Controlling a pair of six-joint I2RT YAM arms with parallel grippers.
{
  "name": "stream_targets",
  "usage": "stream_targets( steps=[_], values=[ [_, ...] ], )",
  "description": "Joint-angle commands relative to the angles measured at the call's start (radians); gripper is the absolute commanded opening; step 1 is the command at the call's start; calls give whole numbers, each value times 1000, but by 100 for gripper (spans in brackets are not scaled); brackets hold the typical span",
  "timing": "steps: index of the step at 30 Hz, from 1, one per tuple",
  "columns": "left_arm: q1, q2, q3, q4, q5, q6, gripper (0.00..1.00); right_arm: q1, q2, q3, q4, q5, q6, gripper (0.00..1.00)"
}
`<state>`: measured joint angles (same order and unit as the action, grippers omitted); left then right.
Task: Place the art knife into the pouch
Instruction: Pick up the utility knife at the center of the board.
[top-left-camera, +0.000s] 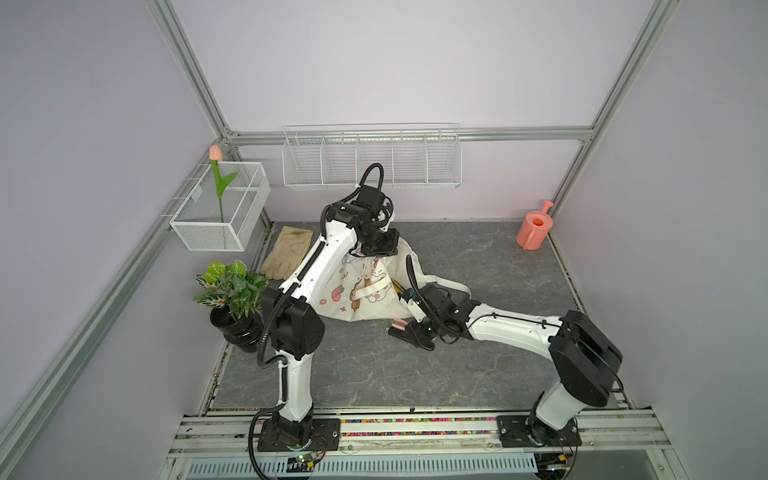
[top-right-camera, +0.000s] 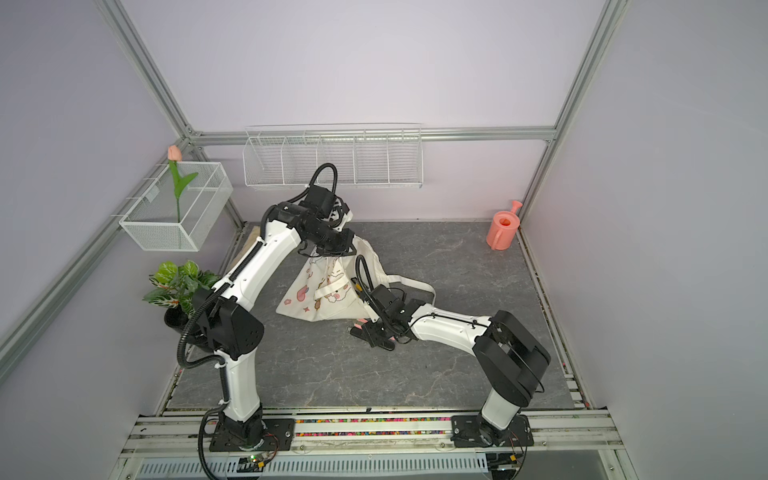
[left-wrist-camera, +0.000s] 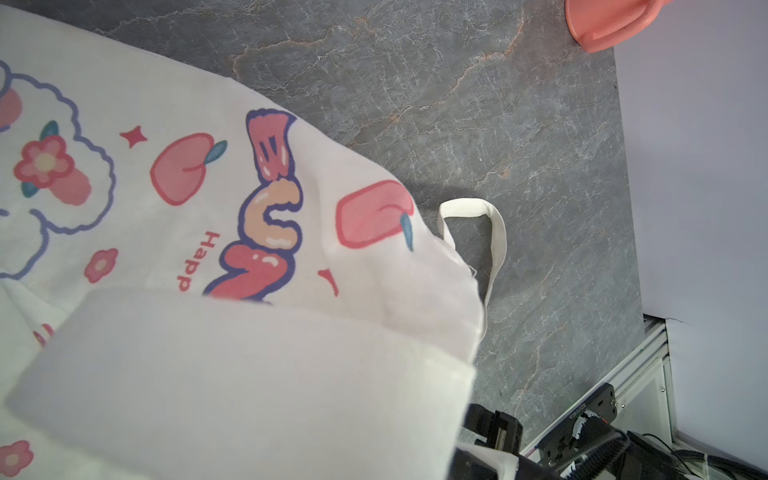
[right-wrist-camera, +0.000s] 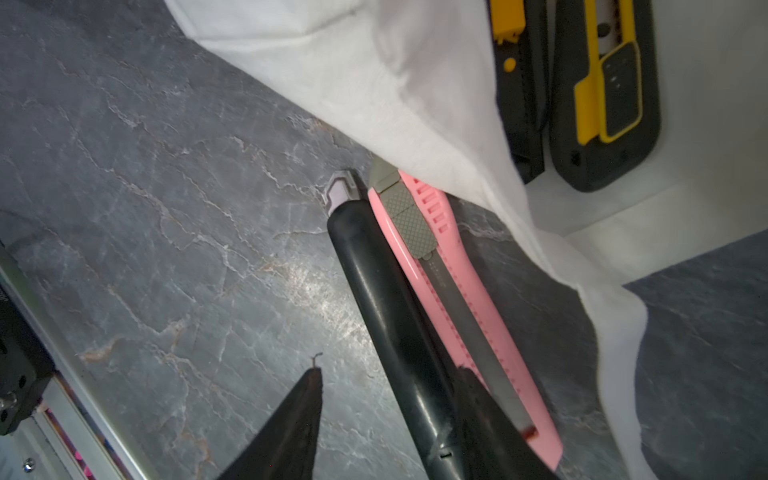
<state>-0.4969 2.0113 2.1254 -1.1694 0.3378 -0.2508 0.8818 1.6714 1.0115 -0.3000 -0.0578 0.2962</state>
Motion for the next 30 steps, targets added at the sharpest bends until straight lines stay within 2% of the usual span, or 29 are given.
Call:
stream_targets(
  steps=[1, 21, 30],
  values=[
    [-7, -27, -16, 10, 17, -1, 0, 8, 18, -20, 39, -15, 22, 52],
    [-7, -38, -32, 15, 17, 1, 0, 47, 127, -8, 14, 23, 34, 46],
    [-7, -36, -32, 17, 19, 0, 0, 134, 183, 82, -186, 143, 15, 44]
  ],
)
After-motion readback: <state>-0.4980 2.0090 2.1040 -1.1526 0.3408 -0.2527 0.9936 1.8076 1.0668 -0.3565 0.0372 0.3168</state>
